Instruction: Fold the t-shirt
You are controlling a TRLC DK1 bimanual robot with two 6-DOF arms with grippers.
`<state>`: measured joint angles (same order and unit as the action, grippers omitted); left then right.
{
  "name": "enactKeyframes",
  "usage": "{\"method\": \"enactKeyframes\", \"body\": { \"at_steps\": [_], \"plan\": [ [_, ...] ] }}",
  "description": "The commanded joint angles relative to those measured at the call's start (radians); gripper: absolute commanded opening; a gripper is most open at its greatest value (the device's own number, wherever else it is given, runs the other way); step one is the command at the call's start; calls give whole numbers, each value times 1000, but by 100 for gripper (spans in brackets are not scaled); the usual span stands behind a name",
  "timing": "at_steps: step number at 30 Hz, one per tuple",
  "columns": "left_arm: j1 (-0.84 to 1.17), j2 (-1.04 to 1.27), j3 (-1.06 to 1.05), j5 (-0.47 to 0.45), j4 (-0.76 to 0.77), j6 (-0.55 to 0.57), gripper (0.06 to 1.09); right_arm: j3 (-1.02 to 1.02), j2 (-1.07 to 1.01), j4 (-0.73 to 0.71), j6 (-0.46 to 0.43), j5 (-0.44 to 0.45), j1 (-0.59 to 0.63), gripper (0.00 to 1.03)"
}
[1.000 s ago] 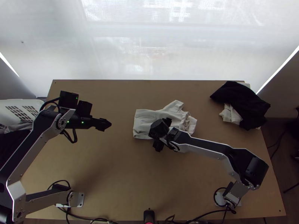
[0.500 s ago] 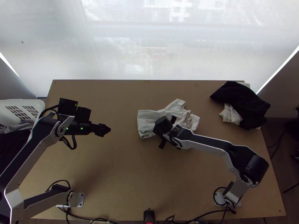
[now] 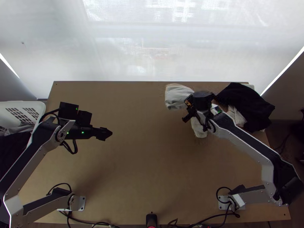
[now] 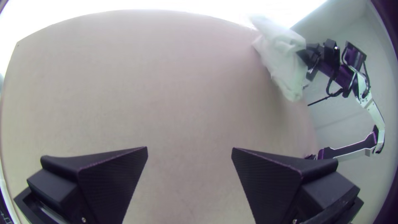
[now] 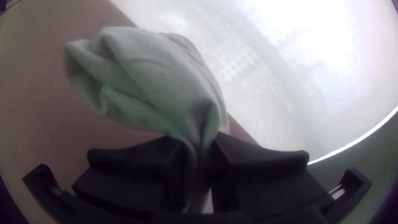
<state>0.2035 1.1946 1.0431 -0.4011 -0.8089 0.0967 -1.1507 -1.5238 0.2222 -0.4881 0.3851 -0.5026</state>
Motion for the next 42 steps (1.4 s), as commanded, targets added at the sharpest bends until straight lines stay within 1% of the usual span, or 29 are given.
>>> {"method": "enactKeyframes", "body": {
  "at_steps": [1, 4, 5, 9, 13, 20, 24, 28, 33, 37, 40, 42],
  "plan": [
    [-4, -21, 0, -1, -6, 3, 104, -93, 122, 2, 14, 0, 236, 3],
    [-12, -29, -3, -1, -10, 3, 104, -124, 162, -14, 0, -5, 340, 3],
    [-15, -30, -6, -1, -12, 3, 104, -130, 171, -20, -4, -18, 381, 3],
    [-26, -44, -20, -1, -13, 3, 104, -153, 189, -38, -26, -115, 550, 3],
    [-30, -58, -32, 1, -16, 3, 104, -179, 186, -44, -29, -195, 717, 3],
    [-36, -64, -55, 1, -18, 0, 104, -182, 134, -103, -46, -336, 1010, 3],
    [-39, -64, -58, 1, -18, 0, 104, -178, 88, -127, -49, -385, 1102, 3],
    [-41, -59, -63, 2, -18, -3, 104, -153, 37, -138, -46, -390, 1092, 3],
    [-52, -56, -57, 2, -18, -5, 104, -86, -56, -144, -17, -384, 954, 3],
    [-78, -70, -52, 2, -41, -14, 104, -43, -147, -161, 65, -338, 828, 3],
    [-107, -87, -58, 2, -67, -38, 104, -38, -202, -161, 108, -313, 745, 3],
    [-125, -98, -66, 2, -78, -52, 104, -29, -228, -161, 118, -298, 693, 3]
  ]
}}
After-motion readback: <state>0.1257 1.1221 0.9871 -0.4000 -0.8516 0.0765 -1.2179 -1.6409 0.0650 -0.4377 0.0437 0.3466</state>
